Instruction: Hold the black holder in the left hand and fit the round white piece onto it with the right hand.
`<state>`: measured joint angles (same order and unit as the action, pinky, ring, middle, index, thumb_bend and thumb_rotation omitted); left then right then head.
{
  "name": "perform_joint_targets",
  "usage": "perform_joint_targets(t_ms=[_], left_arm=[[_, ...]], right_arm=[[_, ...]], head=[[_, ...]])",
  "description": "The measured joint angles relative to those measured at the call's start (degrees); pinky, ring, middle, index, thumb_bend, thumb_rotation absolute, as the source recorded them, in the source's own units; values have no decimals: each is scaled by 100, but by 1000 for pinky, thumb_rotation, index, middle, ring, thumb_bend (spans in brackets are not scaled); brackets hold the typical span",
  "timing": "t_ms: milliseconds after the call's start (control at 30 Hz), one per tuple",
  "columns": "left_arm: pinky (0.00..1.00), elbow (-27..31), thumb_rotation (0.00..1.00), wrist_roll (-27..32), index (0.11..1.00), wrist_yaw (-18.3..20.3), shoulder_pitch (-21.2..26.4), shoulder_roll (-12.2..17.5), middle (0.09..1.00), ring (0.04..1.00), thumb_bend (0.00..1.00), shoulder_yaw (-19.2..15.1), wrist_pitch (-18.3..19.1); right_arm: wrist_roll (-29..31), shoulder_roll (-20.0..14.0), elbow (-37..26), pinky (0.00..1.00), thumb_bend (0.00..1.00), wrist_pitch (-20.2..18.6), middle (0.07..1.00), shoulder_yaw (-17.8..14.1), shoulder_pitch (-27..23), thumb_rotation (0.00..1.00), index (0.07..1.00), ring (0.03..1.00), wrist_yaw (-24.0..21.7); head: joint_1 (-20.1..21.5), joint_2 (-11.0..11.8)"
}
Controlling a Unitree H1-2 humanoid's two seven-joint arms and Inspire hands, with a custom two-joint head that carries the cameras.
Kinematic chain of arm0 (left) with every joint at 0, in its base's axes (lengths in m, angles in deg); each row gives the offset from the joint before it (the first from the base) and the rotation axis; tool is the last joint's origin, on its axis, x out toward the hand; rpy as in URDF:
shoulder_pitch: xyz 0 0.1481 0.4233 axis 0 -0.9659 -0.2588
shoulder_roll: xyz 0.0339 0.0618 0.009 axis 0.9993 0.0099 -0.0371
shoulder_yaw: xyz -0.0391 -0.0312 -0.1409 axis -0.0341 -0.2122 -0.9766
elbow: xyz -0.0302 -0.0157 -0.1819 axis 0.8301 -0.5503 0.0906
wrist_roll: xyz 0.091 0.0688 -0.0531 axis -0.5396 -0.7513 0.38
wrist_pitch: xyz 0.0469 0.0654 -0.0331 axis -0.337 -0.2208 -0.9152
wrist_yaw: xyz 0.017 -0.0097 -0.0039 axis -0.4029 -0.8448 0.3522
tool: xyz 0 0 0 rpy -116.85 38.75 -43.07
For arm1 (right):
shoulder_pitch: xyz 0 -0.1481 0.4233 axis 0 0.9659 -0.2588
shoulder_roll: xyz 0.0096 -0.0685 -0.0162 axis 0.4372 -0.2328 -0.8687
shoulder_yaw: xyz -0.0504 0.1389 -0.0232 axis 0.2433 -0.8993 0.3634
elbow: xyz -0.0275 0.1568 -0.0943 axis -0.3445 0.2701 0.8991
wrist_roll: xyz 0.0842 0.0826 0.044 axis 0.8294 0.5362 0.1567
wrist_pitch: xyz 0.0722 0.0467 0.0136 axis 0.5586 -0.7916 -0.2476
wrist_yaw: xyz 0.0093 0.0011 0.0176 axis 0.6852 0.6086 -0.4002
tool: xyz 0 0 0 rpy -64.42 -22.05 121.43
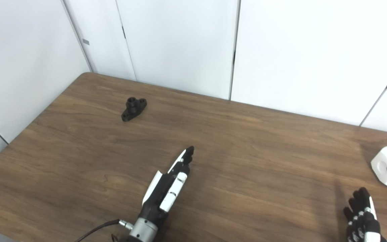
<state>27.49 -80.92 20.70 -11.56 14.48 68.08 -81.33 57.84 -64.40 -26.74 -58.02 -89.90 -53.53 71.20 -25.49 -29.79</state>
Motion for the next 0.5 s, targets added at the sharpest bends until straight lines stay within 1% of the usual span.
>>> perform_joint_targets(t_ms=[67, 133, 167, 200, 233, 267, 300, 333, 367, 433, 500], left_arm=[[1000, 1, 816, 28, 999, 13, -1, 5, 1000, 1000, 426, -29, -3], [1000, 14, 722, 55, 1000, 26, -3, 8, 1000, 1000, 404, -62, 3], [1000, 49, 657, 89, 1000, 31, -5, 10, 1000, 1000, 389, -85, 39], [1000, 93, 619, 118, 1000, 32, -8, 13, 1000, 1000, 374, -107, 93], [984, 221, 605, 115, 995, 31, -12, 20, 1000, 996, 360, -134, 274], [970, 362, 555, 33, 987, 30, -13, 25, 1000, 997, 358, -157, 418], [957, 606, 508, -92, 979, 31, -18, 30, 1000, 996, 364, -182, 731], [937, 839, 451, -219, 969, 30, -18, 34, 1000, 989, 387, -203, 913], [934, 1098, 443, -377, 967, 36, -18, 38, 1000, 987, 390, -225, 1214], [922, 1382, 401, -644, 964, 41, -9, 50, 995, 981, 405, -251, 1486], [931, 1460, 319, -973, 955, 71, 9, 68, 978, 972, 442, -265, 1726]], right_arm=[[-25, 2, -21, 1000, 567, -19, 1000, 17, -1, 1000, 1000, 1000, 5], [-52, 3, -30, 1000, 574, -20, 1000, 31, -3, 1000, 1000, 1000, 16], [-64, 3, -34, 1000, 582, -22, 1000, 38, -4, 1000, 1000, 1000, 21], [-74, 3, -50, 1000, 586, -26, 1000, 43, -5, 1000, 1000, 1000, 26], [-89, 4, -75, 1000, 587, -29, 1000, 49, -5, 1000, 1000, 1000, 39], [-101, 4, -111, 1000, 588, -37, 1000, 54, -4, 1000, 1000, 1000, 50], [-113, 5, -143, 1000, 593, -67, 1000, 67, -4, 1000, 1000, 1000, 58], [-116, 6, -152, 1000, 606, -86, 1000, 78, -2, 1000, 1000, 1000, 64], [-119, 8, -173, 1000, 607, -113, 1000, 88, -1, 1000, 1000, 1000, 73], [-124, 12, -194, 1000, 600, -143, 1000, 105, 3, 1000, 1000, 1000, 96], [-138, 20, -208, 1000, 571, -156, 1000, 120, 8, 1000, 1000, 1000, 119]], head=[[44, -26], [53, -44], [53, -53], [53, -53], [44, -70], [18, -88], [9, -114], [26, -123], [26, -123], [53, -141], [70, -141]])
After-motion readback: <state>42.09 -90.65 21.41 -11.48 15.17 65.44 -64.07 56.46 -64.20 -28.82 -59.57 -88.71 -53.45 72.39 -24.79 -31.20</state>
